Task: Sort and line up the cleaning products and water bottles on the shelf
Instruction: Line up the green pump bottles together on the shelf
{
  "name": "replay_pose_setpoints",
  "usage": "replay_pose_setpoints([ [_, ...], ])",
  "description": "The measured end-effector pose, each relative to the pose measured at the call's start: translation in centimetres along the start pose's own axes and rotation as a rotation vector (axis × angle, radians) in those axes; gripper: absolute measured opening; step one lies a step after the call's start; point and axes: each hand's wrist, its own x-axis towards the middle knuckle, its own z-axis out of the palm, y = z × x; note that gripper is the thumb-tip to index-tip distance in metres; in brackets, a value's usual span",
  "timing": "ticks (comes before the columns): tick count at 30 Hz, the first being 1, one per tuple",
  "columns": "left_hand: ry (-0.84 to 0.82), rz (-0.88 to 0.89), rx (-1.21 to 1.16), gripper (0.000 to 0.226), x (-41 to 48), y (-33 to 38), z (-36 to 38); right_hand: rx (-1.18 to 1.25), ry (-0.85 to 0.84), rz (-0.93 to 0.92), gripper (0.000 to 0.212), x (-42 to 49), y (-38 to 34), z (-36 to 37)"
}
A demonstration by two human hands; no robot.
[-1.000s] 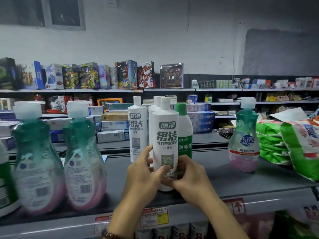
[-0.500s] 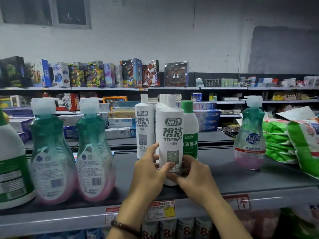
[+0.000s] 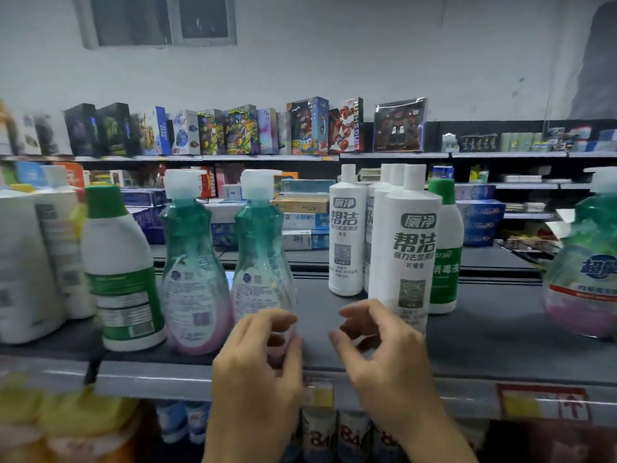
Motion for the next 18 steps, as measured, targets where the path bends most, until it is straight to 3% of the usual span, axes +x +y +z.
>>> replay_pose_setpoints([
  [3,0.019,-0.079,0.059,0.043,0.4,-1.5,-2.1,0.033,-0.141,0.070,0.034,0.9,-1.6,2.7],
  [7,-0.075,-0.123,0.140,0.050,0.8,-2.8,-4.0,0.039,-0.264,0.108,0.055,2.8,-2.5,4.9],
  [12,-0.136,-0.137,0.181,0.048,0.7,-3.7,-4.8,0.107,-0.309,0.193,0.059,4.7,-1.5,6.9],
  [18,-0.133,-0.215,0.059,0.046,1.1,-3.8,-5.2,0.087,-0.358,0.192,0.052,5.5,-1.0,7.9],
])
